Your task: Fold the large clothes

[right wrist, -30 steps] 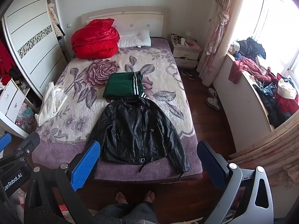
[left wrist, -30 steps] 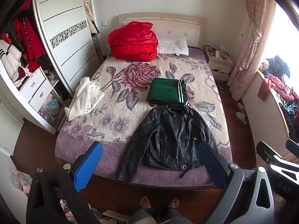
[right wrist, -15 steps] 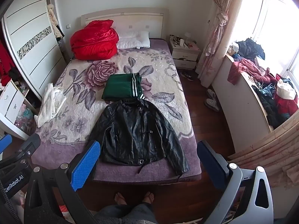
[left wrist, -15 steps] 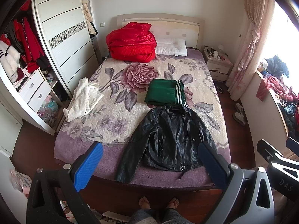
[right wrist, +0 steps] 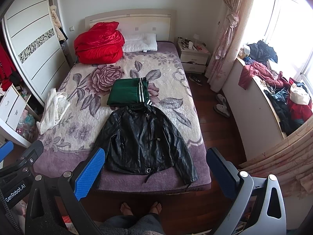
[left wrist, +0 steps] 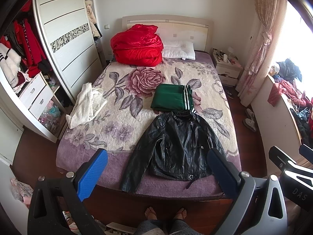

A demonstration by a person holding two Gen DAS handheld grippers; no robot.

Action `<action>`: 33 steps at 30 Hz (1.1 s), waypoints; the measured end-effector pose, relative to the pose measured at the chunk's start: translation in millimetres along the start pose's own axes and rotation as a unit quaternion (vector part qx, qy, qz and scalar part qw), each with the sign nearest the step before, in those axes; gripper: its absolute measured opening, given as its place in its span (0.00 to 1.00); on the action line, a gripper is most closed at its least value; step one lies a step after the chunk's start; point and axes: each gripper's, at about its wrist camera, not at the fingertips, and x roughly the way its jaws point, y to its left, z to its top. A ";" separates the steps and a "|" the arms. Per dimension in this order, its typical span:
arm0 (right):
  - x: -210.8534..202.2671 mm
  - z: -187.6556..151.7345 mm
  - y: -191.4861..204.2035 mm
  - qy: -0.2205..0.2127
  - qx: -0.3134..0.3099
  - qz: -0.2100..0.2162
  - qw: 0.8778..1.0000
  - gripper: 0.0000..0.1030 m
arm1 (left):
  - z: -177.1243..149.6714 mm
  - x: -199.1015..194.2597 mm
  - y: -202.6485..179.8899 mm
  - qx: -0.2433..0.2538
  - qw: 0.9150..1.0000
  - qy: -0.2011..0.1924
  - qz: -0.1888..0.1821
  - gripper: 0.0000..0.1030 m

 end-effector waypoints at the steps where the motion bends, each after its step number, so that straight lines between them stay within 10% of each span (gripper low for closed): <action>1: 1.1 -2.2 1.7 0.000 0.000 0.000 1.000 1.00 | -0.1 0.1 0.5 0.000 1.000 0.000 0.000 1.00; 33: 6.2 -1.4 17.4 0.003 0.001 0.010 1.000 1.00 | 10.9 -6.5 -3.9 0.002 1.000 -0.004 0.001 1.00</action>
